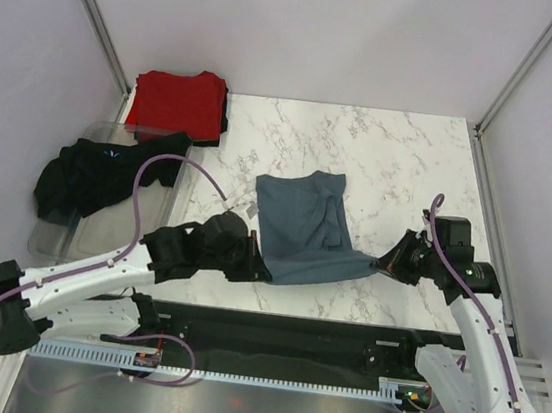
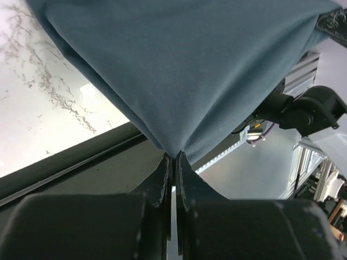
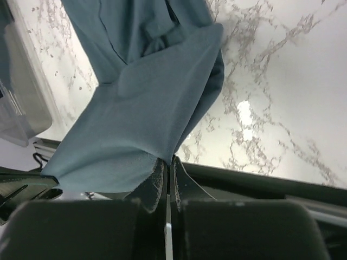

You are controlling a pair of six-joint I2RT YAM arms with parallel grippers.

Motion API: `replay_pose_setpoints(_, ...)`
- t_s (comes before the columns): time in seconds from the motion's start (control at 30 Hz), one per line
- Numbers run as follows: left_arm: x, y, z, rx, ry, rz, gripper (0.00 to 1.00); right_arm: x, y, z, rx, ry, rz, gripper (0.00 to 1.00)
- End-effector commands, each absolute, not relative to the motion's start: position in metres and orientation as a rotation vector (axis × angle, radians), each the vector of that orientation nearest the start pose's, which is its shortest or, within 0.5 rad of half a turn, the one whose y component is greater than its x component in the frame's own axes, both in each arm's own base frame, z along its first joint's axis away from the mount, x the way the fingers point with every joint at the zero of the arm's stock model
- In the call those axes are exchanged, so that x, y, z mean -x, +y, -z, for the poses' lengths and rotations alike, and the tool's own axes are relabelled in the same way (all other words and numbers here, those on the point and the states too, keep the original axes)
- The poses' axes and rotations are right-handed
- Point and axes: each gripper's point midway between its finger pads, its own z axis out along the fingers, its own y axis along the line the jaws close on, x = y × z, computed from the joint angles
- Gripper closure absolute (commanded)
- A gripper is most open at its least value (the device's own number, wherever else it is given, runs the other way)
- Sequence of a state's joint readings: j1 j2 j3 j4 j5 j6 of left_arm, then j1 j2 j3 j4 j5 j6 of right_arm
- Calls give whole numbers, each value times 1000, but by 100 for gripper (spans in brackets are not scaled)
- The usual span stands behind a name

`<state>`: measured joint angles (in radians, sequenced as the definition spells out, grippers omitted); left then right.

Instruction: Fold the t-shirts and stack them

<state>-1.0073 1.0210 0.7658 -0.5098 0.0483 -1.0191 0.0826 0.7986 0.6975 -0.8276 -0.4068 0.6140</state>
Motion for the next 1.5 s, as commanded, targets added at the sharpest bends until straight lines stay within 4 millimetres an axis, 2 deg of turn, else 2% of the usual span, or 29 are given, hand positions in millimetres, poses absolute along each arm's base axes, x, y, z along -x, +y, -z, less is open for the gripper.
replay_pose_setpoints(0.0,-120,-252,-158,115,2597,879,98,-177,99,-164,-522,2529,-726,100)
replay_pose_setpoints(0.03,-124,-251,-168,115,2570,880,98,-177,97,-167,-524,2530,-711,100)
replay_pose_setpoints(0.23,-147,-245,-190,137,2511,776,98,-204,96,-187,-486,2526,-682,100)
replay_pose_setpoints(0.37,-165,-244,-194,151,2501,724,98,-231,94,-191,-469,2541,-650,100)
replay_pose_setpoints(0.43,-178,-241,-199,169,2487,711,98,-248,94,-202,-452,2515,-642,100)
replay_pose_setpoints(0.47,-182,-240,-201,174,2489,716,98,-256,94,-197,-454,2538,-627,100)
replay_pose_setpoints(0.53,-200,-235,-201,216,2491,692,98,-272,95,-205,-438,2519,-633,100)
replay_pose_setpoints(0.57,-205,-235,-202,201,2495,694,98,-280,97,-199,-449,2542,-638,100)
replay_pose_setpoints(0.63,-222,-229,-200,216,2495,664,98,-297,102,-205,-436,2518,-675,100)
replay_pose_setpoints(0.87,-270,-224,-183,227,2532,658,98,-355,110,-186,-465,2537,-695,100)
replay_pose_setpoints(0.9,-283,-221,-186,250,2517,658,98,-364,111,-185,-463,2527,-702,100)
replay_pose_setpoints(0.93,-290,-221,-174,247,2546,636,98,-370,113,-184,-468,2528,-713,100)
replay_pose_setpoints(0.97,-295,-221,-172,252,2552,640,98,-378,114,-175,-483,2549,-713,100)
replay_pose_setpoints(1.0,-304,-218,-170,269,2549,634,98,-390,116,-182,-470,2520,-724,100)
replay_pose_setpoints(1.13,-337,-215,-159,275,2560,611,98,-421,118,-176,-483,2512,-727,100)
replay_pose_setpoints(1.17,-343,-215,-157,276,2564,610,98,-433,119,-171,-490,2518,-727,100)
replay_pose_setpoints(1.2,-351,-211,-145,297,2589,587,98,-438,121,-169,-490,2522,-733,100)
replay_pose_setpoints(1.3,-375,-211,-137,294,2591,572,98,-459,124,-156,-505,2524,-734,100)
replay_pose_setpoints(1.47,-401,-202,-119,339,2610,534,98,-490,142,-133,-495,2541,-757,100)
